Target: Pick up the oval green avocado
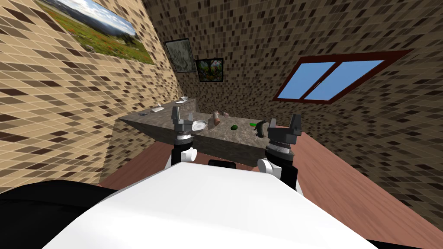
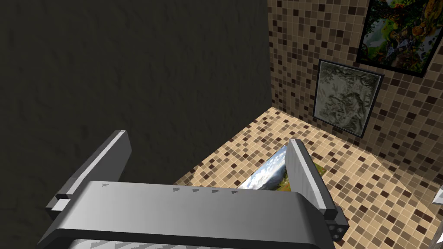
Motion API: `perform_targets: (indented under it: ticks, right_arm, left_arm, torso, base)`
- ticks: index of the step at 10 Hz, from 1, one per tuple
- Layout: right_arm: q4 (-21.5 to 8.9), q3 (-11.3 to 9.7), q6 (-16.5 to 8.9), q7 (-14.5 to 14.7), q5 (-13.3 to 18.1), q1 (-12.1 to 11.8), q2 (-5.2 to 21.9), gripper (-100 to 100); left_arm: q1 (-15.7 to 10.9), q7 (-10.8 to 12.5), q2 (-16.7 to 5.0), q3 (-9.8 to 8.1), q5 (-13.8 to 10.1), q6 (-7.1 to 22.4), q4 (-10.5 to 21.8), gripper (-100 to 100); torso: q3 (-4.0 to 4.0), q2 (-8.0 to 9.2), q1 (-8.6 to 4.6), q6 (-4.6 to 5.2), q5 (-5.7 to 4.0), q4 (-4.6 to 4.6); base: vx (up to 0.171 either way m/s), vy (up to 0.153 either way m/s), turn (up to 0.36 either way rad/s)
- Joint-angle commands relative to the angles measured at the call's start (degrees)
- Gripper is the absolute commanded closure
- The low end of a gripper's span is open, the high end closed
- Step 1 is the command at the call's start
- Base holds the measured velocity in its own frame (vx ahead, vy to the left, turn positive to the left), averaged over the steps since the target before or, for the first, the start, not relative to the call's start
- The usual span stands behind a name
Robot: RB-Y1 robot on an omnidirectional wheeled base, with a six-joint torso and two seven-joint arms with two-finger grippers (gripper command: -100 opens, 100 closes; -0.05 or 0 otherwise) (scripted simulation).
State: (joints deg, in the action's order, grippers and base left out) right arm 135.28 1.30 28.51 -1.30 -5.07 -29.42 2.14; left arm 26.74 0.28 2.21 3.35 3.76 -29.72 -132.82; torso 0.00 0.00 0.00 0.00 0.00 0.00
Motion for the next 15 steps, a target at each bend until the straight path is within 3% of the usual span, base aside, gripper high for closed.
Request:
perform_targets:
  ticks: [1,6,7,9,14,15]
  right_arm:
    - [-0.37,-0.67,-0.84,-1.49,-1.3,0.75,1.62,-100]
    - [-2.89,-3.49,-5.25,-8.59,-7.33,4.64,6.08,-100]
    - [-2.89,-3.49,-5.25,-9.17,-7.33,4.64,6.08,-100]
    - [-4.71,-4.93,-8.04,-12.97,-10.74,7.07,8.0,-100]
    - [-7.03,-6.43,-11.37,-19.51,-14.55,9.94,9.96,-100]
    - [-8.37,-7.19,-13.23,-21.55,-16.57,11.51,10.94,-100]
  left_arm:
    - [0.0,0.0,0.0,0.0,0.0,0.0,0.0,0]
    - [-0.01,0.0,0.01,0.01,0.0,0.0,0.0,0]
    - [-0.01,0.0,0.01,0.01,0.0,0.0,0.0,0]
    - [0.0,0.0,0.01,0.01,0.0,0.0,0.0,0]
    - [-0.01,0.0,0.01,0.01,0.0,0.0,0.0,0]
    - [-0.01,0.0,0.01,0.01,0.0,0.0,0.0,0]
  torso:
    - [0.0,0.0,0.0,0.0,0.0,0.0]
    - [0.12,0.21,0.54,-0.01,0.12,0.05]
    - [0.13,0.23,0.55,0.0,0.13,0.05]
    - [0.07,0.12,0.41,-0.01,0.09,0.03]
    - [0.1,0.18,0.33,0.0,0.07,0.04]
    - [0.1,0.15,0.31,0.0,0.08,0.04]
  base:
    - [-0.026,0.057,-0.026]
    - [-0.059,0.124,-0.041]
    - [-0.042,0.1,-0.02]
    - [-0.034,0.107,-0.043]
    - [-0.042,0.084,-0.029]
    - [-0.025,0.091,-0.046]
